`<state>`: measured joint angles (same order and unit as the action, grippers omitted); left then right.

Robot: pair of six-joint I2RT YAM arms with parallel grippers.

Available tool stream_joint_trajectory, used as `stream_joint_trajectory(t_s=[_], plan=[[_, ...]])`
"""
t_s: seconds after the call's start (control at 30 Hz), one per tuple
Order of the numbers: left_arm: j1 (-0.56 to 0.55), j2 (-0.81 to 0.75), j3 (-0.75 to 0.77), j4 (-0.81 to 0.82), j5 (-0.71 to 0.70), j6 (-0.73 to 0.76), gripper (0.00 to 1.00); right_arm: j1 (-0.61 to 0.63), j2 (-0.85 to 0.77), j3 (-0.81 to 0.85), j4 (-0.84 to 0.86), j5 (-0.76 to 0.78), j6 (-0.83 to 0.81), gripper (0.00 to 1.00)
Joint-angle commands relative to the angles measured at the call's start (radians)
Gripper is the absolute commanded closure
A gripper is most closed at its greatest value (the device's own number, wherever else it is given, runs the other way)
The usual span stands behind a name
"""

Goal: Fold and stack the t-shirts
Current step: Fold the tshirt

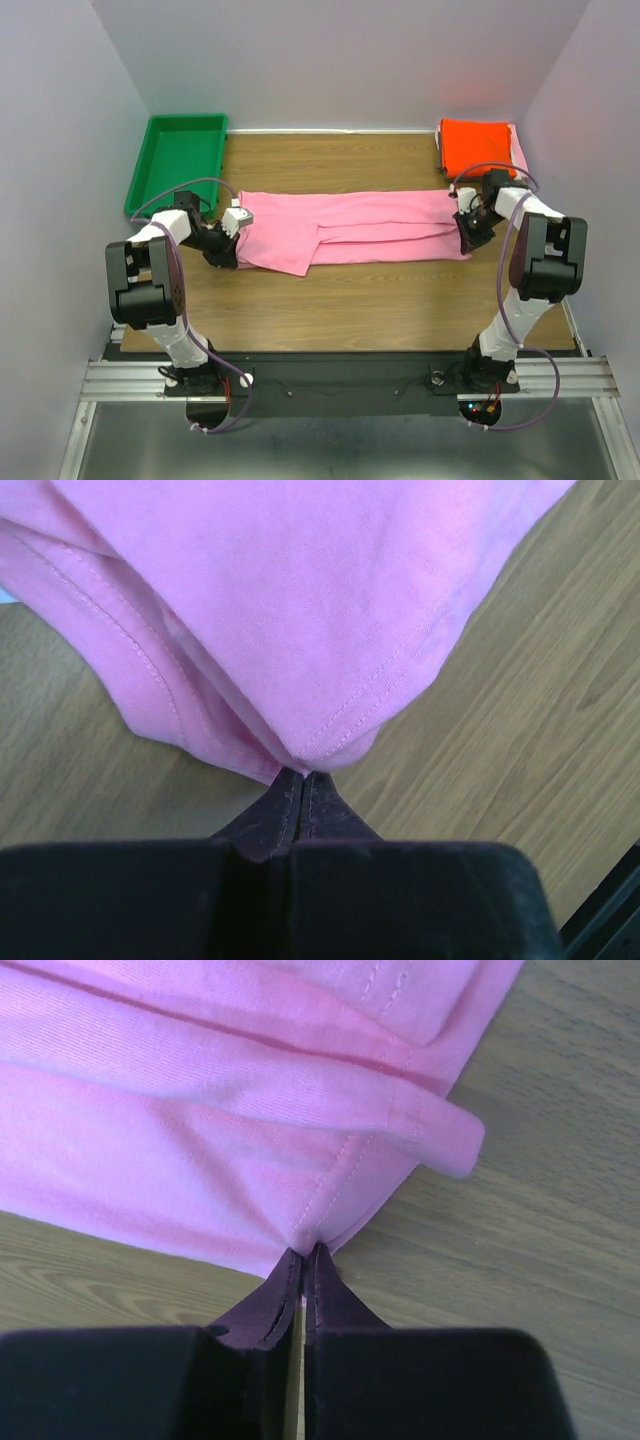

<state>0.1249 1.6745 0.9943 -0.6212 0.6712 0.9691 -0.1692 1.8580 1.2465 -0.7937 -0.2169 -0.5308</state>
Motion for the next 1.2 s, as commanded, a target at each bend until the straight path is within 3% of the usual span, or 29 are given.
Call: stream_joint_trajectory(t_s=[0.0, 0.27, 0.33, 0.37, 0.47, 0.6, 0.73, 0.83, 0.93, 1.17], plan=[[-0.001, -0.082, -0.034, -0.107, -0.065, 0.082, 1.0, -0.004, -0.045, -0.071, 0.001, 0.071, -0.044, 1.0], [-0.002, -0.186, -0.12, -0.176, -0.102, 0.154, 1.0, -0.004, -0.161, -0.165, -0.009, 0.139, -0.123, 0.98], [-0.001, -0.216, -0.134, -0.175, -0.101, 0.142, 1.0, -0.004, -0.18, -0.147, -0.022, 0.137, -0.12, 0.81], [0.004, -0.24, -0.138, -0.173, -0.093, 0.14, 0.88, -0.004, -0.204, -0.104, -0.054, 0.105, -0.115, 0.69], [0.021, -0.289, -0.131, -0.184, -0.05, 0.151, 0.69, -0.006, -0.249, -0.027, -0.133, -0.049, -0.078, 0.58], [0.039, -0.303, -0.073, -0.274, 0.047, 0.201, 0.59, 0.011, -0.315, 0.054, -0.193, -0.309, 0.0, 0.49], [0.042, -0.266, -0.034, -0.342, 0.1, 0.233, 0.55, 0.092, -0.339, 0.002, -0.153, -0.537, 0.142, 0.45], [0.042, -0.239, -0.037, -0.367, 0.117, 0.24, 0.49, 0.174, -0.339, -0.05, -0.04, -0.62, 0.275, 0.45], [0.042, -0.226, -0.051, -0.364, 0.122, 0.24, 0.48, 0.308, -0.323, -0.129, 0.181, -0.67, 0.412, 0.47], [0.039, -0.242, -0.029, -0.351, 0.154, 0.227, 0.48, 0.696, -0.26, -0.222, 0.633, -0.577, 0.774, 0.47]])
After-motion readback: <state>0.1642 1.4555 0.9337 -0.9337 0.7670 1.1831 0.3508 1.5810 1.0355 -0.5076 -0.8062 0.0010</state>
